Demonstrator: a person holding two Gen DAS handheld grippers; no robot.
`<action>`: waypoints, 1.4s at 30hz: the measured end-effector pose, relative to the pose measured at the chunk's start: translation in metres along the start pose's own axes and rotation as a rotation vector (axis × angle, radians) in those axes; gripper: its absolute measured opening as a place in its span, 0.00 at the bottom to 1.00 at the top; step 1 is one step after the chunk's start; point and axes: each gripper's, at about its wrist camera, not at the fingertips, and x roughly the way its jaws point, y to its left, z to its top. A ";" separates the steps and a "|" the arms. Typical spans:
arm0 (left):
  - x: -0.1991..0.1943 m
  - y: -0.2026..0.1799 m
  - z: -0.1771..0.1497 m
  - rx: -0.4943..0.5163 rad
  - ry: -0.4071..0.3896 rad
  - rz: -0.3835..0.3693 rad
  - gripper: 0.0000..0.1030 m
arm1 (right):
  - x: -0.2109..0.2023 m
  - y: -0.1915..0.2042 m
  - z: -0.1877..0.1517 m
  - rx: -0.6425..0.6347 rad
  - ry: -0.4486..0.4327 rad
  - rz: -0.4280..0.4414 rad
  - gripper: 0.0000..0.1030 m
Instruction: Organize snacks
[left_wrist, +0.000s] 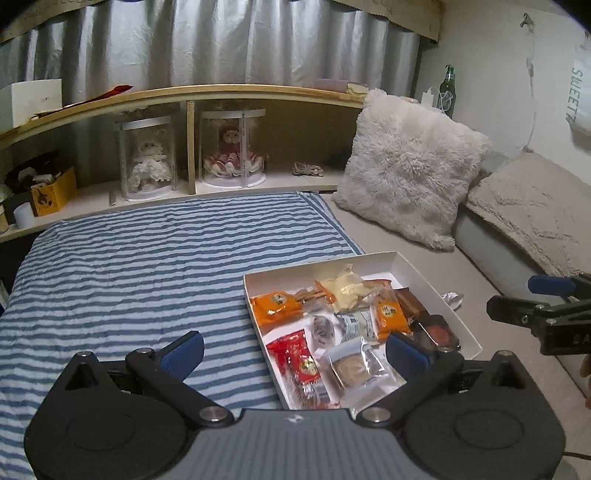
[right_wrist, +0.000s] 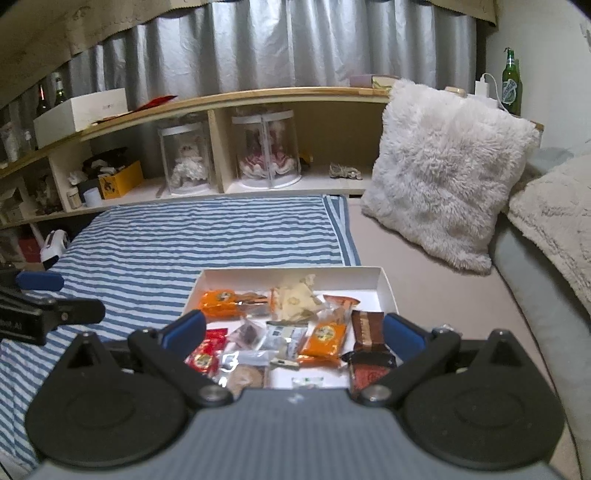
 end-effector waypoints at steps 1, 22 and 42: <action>-0.003 0.001 -0.004 -0.005 -0.006 0.000 1.00 | -0.004 0.003 -0.004 -0.003 -0.003 -0.007 0.99; -0.037 -0.008 -0.060 0.040 -0.137 0.092 1.00 | -0.035 0.021 -0.062 -0.031 -0.063 -0.079 0.99; -0.030 0.002 -0.069 0.002 -0.137 0.107 1.00 | -0.031 0.019 -0.074 0.018 -0.098 -0.092 0.99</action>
